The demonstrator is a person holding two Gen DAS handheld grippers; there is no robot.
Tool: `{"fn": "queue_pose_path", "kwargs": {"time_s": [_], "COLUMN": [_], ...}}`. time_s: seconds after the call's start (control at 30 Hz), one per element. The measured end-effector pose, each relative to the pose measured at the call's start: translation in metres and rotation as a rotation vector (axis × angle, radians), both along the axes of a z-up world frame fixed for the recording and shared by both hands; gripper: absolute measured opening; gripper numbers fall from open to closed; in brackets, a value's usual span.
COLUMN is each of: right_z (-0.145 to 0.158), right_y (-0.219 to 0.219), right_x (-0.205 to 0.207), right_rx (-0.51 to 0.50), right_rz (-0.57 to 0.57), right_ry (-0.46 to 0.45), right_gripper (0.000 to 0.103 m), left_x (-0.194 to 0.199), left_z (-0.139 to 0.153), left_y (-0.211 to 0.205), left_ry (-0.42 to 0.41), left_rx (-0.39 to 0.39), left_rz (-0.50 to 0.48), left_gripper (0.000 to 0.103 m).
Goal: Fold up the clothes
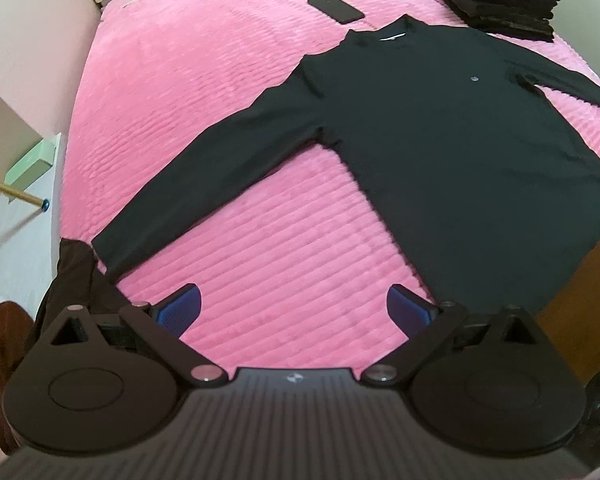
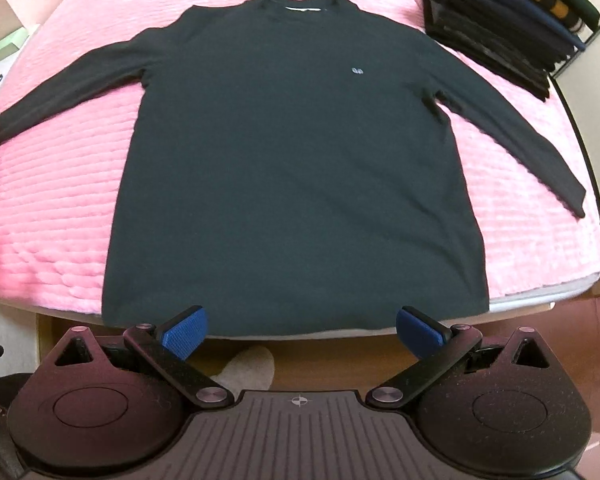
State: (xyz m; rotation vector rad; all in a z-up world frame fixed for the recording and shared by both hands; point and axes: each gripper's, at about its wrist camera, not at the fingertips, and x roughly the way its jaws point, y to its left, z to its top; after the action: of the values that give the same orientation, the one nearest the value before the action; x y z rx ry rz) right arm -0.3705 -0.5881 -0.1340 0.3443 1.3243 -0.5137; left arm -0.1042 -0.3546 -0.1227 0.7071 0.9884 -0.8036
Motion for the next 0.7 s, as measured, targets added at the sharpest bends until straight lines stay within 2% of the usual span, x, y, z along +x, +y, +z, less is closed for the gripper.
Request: {"fn": "queue_pose_path", "kwargs": {"time_s": [0.43,0.7], "right_z": [0.001,0.004], "right_y": [-0.014,-0.028], "right_x": [-0.022,-0.037], "right_rx": [-0.003,-0.011], "right_rz": [-0.023,-0.039], "right_ry": [0.01,0.005], "right_gripper": [0.103,0.103], "left_x": [-0.017,-0.034], "left_z": [-0.004,-0.005], "left_y": [-0.015,-0.043], "left_ry": [0.011,0.022], "left_rx": [0.0,-0.01], "left_rz": [-0.001,-0.036], "left_gripper": [0.098,0.098]}}
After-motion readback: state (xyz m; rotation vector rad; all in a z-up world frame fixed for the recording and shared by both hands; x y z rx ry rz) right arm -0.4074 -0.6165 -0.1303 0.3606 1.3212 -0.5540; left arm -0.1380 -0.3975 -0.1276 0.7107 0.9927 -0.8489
